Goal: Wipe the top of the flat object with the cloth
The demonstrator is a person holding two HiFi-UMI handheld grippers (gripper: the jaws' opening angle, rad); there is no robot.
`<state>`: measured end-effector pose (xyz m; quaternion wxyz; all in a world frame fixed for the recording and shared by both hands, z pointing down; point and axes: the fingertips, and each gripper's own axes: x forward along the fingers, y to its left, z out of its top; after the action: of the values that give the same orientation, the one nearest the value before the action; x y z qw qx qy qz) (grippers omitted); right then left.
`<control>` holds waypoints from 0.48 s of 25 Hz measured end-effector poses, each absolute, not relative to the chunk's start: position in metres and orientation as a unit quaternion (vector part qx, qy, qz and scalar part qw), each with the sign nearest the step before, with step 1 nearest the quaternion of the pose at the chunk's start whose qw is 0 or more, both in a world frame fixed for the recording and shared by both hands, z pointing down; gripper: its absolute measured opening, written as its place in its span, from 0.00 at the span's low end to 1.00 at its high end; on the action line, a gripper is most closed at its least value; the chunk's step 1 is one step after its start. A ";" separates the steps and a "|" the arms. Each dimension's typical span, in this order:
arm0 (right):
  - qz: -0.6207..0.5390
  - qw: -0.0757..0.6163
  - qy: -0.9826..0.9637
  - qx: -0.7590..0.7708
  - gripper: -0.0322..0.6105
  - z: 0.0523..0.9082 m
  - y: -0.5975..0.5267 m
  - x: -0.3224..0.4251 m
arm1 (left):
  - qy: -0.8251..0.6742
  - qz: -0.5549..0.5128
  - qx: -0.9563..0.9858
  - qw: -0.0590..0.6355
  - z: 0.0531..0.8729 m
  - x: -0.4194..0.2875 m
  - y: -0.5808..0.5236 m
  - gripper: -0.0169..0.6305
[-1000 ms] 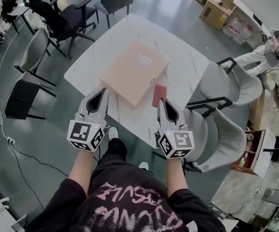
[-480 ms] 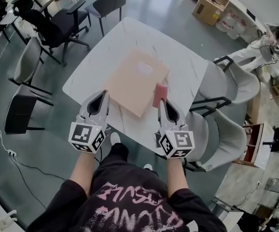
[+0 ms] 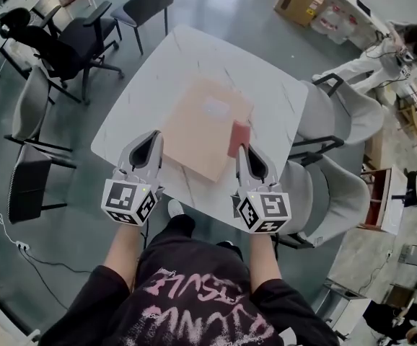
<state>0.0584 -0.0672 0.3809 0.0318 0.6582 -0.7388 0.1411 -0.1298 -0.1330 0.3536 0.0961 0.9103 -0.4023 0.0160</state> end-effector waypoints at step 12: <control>0.138 0.029 -0.716 0.684 0.13 0.371 -0.084 0.054 | -0.360 0.015 0.928 0.097 0.346 -0.122 -0.161 0.03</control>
<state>0.0537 -0.0841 0.3714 0.0288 0.6837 -0.7160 0.1382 -0.1222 -0.1605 0.3459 0.0974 0.9276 -0.3603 0.0146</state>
